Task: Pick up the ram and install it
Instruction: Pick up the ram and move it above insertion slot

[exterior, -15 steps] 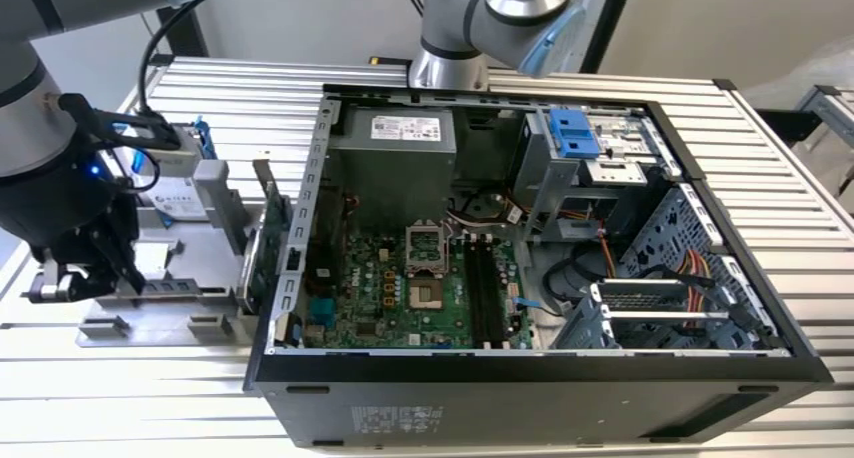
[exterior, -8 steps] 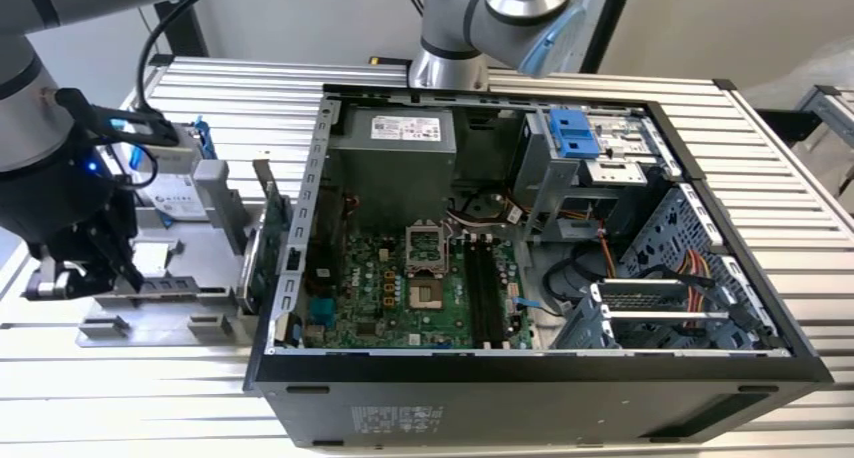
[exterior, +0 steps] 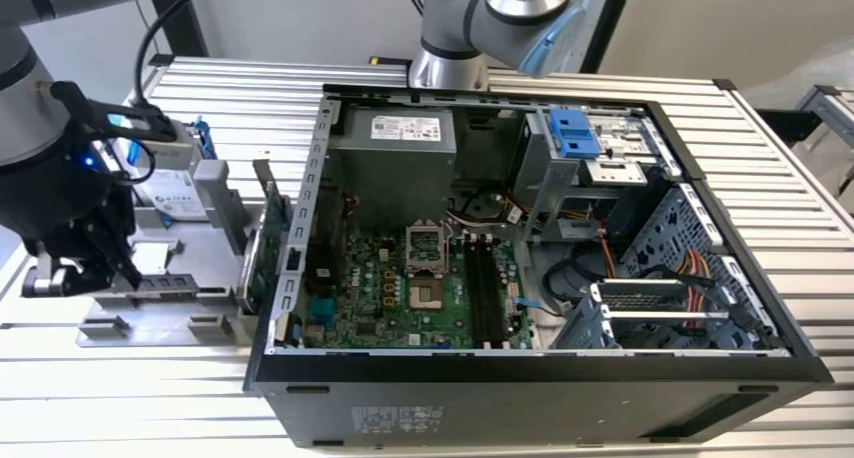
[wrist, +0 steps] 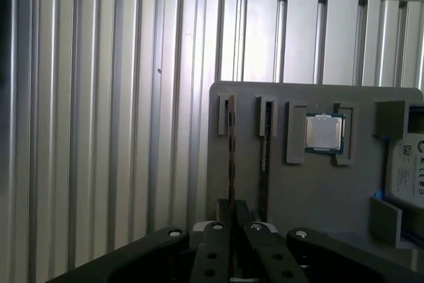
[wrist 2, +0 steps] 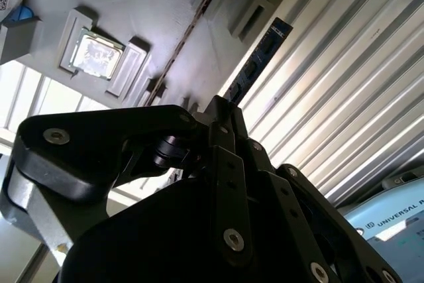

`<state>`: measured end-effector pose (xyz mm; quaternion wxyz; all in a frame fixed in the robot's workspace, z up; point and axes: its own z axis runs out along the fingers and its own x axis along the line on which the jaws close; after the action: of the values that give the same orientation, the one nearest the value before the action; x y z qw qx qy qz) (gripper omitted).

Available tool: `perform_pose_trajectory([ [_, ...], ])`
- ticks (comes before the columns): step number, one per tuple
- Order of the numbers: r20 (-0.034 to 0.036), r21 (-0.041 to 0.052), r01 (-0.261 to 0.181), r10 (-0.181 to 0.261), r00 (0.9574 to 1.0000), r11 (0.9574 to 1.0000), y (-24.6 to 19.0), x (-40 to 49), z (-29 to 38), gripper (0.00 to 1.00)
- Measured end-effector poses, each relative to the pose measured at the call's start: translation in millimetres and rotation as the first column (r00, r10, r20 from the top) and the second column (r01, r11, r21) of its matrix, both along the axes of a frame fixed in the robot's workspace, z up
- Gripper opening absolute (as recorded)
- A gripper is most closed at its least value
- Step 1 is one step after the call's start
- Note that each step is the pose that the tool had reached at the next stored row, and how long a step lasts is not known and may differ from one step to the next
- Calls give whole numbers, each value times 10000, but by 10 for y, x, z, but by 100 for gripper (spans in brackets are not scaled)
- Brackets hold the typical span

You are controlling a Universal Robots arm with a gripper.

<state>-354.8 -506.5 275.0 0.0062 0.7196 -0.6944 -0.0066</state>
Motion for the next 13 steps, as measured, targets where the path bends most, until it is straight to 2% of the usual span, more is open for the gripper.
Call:
perform_pose_trajectory([
  [13,0,0,1,-1,10000,10000,0,0,77,0],
])
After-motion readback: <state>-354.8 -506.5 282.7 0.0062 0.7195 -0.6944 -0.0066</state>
